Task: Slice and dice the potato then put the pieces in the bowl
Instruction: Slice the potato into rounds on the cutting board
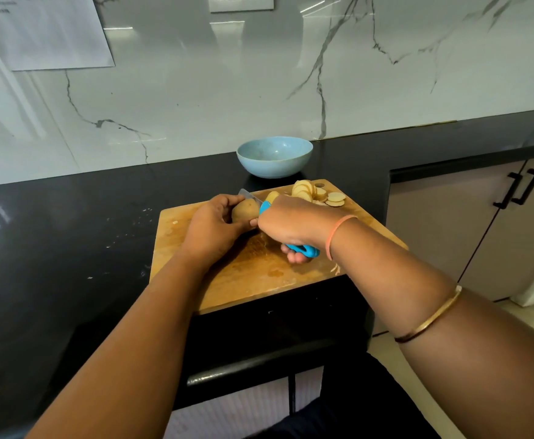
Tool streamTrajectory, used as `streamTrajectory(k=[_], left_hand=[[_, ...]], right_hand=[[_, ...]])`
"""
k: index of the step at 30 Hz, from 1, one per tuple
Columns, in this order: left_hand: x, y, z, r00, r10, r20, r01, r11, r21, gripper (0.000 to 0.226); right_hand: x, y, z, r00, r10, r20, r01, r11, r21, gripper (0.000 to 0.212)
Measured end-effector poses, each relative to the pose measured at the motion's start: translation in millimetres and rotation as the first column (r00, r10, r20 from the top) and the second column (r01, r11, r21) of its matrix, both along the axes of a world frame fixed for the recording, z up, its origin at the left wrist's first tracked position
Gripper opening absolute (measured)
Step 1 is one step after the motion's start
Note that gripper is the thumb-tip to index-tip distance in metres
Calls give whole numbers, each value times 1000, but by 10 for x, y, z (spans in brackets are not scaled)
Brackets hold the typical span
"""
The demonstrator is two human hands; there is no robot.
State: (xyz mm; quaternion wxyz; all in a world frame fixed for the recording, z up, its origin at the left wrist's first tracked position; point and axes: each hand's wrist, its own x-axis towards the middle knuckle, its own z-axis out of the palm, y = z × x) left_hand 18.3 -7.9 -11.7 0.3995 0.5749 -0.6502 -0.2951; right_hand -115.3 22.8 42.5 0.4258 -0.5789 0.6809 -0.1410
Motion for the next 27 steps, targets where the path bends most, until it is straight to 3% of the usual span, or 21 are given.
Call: streamTrajectory(k=[4, 9, 15, 20, 25, 27], left_hand=[[-5, -6, -5, 1000, 3, 11, -3, 1000, 3, 56], [-5, -11, -5, 1000, 0, 1, 0, 1000, 4, 55], [-31, -22, 18, 998, 50, 29, -50, 999, 21, 44], [-54, -26, 36, 991, 84, 108, -85, 996, 3, 44], [-63, -12, 38, 978, 109, 180, -108, 994, -19, 48], [-46, -8, 30, 981, 87, 171, -86, 996, -16, 48]], right_hand=[[31, 89, -44, 986, 76, -147, -89, 992, -84, 6], [61, 123, -31, 941, 175, -290, -211, 973, -98, 51], [66, 268, -32, 853, 257, -454, -298, 954, -21, 46], [-29, 353, 3, 848, 276, -452, -319, 948, -19, 49], [-334, 479, -9, 931, 178, -318, -204, 978, -49, 18], [-389, 437, -53, 924, 141, -355, -185, 978, -94, 24]])
